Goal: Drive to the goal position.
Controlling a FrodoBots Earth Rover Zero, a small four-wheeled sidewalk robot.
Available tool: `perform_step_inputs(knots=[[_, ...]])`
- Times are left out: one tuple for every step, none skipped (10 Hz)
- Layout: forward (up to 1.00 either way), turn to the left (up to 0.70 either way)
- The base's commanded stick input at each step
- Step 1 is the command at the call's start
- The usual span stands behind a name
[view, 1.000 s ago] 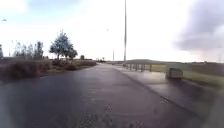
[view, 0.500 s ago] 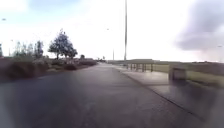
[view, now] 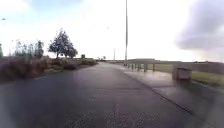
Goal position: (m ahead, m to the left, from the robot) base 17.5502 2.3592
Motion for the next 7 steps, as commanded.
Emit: perform_step_inputs(knots=[[0.45,0.00],[0.45,0.00],[0.45,0.00],[0.45,0.00],[0.45,0.00],[0.45,0.00],[0.45,0.00]])
